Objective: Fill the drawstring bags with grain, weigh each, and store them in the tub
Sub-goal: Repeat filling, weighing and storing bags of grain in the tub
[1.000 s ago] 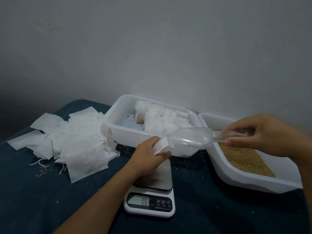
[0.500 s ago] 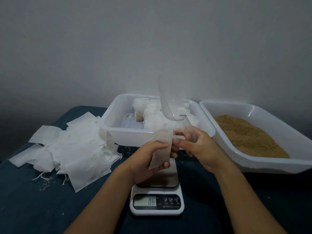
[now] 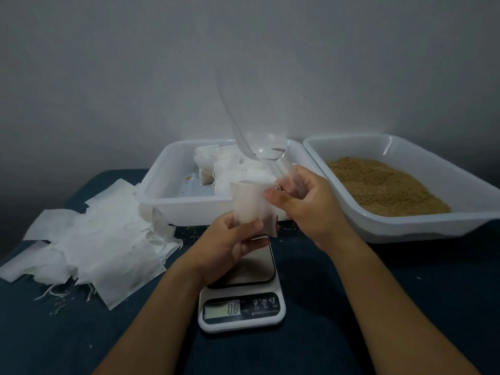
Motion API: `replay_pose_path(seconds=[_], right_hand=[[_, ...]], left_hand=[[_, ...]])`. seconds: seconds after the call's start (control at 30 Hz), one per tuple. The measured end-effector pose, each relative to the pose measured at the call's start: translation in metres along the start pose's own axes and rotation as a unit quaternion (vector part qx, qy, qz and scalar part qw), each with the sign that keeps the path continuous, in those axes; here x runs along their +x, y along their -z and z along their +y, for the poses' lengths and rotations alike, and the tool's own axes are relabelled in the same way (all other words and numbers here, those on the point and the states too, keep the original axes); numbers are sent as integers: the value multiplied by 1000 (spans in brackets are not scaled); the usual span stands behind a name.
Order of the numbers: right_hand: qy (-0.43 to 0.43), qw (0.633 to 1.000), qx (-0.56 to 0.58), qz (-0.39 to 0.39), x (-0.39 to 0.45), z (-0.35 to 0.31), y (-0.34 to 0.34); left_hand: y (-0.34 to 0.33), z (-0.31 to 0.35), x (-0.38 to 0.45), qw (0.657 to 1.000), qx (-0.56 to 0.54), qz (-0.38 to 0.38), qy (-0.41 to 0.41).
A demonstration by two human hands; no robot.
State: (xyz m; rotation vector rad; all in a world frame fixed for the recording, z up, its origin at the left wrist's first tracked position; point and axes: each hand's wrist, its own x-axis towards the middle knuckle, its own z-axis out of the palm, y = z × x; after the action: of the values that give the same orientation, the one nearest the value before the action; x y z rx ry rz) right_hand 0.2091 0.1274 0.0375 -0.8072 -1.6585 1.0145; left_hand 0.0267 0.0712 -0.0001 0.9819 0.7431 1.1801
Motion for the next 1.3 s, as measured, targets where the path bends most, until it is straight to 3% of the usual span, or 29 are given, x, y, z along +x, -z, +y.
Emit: replay_pose_path(seconds=[0.17,0.3,0.37,0.47,0.57,0.67,0.8,0.87,0.93,1.03,1.1,1.13,1.2,1.3], right_hand=[[-35,999,-10,13,2,-2,7],[-83,990,-41,108,14,-9,36],[-91,976,-117,157,22,-10,64],[-124,913,-343,182,33,-1,112],[-229,806,-535,111,45,16,151],[-305,729,-613,19,51,31,164],[-333,682,-649,-58,53,37,159],[-331,679,-653,-51,52,30,154],[-268,709,-653,-18,51,20,145],[-25,826,-563,-6,46,-13,112],[110,882,-451,-83,40,-41,80],[134,895,-403,-136,36,-52,64],[135,894,-363,-225,33,-60,40],[119,870,-390,-277,39,-49,22]], left_hand=[[1,-4,4,998,3,48,-34],[5,-5,5,994,48,72,-63],[6,-4,4,989,85,95,-75],[8,-4,5,978,127,140,-85],[8,-5,6,972,151,158,-88],[7,-3,4,971,167,151,-85],[11,-5,5,941,268,182,-101],[12,-6,6,927,300,193,-114],[13,-7,6,920,317,192,-126],[12,-8,7,912,342,185,-128],[10,-9,7,912,348,177,-122],[9,-10,7,913,351,171,-122],[7,-10,6,915,350,158,-120],[6,-8,7,923,341,139,-113]])
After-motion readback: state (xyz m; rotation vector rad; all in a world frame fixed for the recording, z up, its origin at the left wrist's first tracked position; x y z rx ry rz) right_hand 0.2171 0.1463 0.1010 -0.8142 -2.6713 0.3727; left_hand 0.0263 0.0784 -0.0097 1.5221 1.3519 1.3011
